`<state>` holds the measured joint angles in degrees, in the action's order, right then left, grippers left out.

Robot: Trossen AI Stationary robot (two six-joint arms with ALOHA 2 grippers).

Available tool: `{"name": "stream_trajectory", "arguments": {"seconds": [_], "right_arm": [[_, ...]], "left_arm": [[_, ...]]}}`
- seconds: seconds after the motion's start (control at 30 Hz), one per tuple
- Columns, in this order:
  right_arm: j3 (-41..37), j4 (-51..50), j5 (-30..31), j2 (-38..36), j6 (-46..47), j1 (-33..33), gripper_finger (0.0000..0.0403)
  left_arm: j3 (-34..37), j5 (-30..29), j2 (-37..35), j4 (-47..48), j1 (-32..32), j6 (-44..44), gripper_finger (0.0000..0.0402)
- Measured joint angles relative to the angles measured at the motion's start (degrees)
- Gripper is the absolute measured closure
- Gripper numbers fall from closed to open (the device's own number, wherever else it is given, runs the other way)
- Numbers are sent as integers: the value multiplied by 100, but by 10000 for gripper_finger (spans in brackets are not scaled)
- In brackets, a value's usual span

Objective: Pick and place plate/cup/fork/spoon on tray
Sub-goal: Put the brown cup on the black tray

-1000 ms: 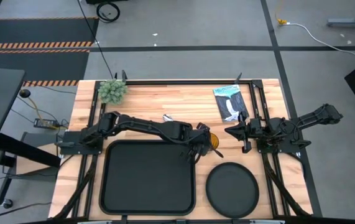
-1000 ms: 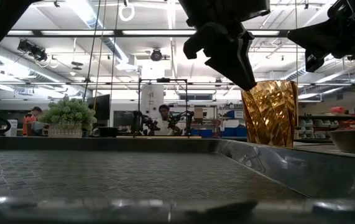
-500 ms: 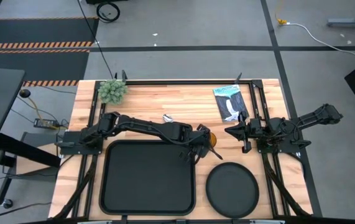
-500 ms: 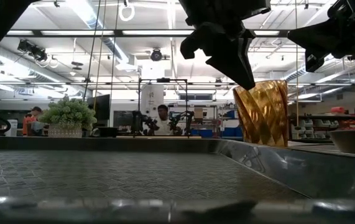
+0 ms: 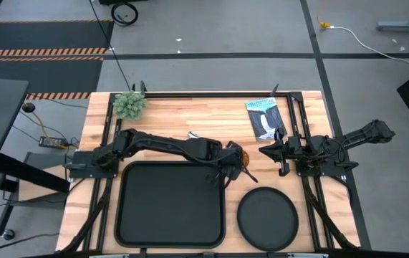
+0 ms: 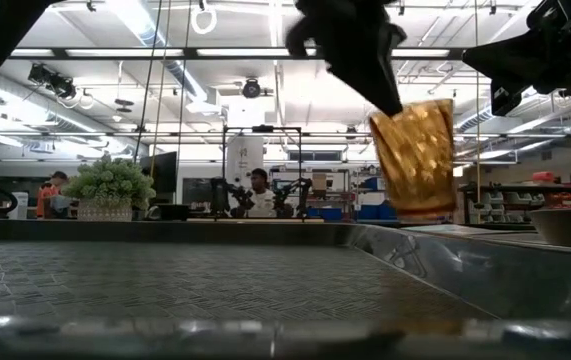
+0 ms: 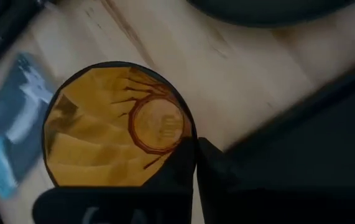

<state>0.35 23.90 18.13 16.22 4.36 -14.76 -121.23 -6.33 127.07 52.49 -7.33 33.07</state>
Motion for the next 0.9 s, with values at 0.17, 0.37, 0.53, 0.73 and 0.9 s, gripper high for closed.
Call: {"name": "stream_trajectory", "arguments": {"seconds": [0.17, 0.37, 0.53, 0.73, 0.9], "right_arm": [[1, 0, 0, 1, 0, -1, 380], [-2, 0, 0, -2, 2, 0, 380], [0, 0, 0, 1, 0, 1, 380], [1, 0, 0, 1, 0, -1, 380], [-2, 1, 0, 1, 1, 1, 380]], "left_arm": [[-682, 728, -4, 842, -78, -632, 394], [-1017, 827, -7, 1443, -264, -1068, 394], [-835, 818, -9, 1669, -319, -1520, 393], [-446, 753, -11, 1939, -382, -1893, 391], [-319, 618, -9, 1955, -420, -2021, 390]]}}
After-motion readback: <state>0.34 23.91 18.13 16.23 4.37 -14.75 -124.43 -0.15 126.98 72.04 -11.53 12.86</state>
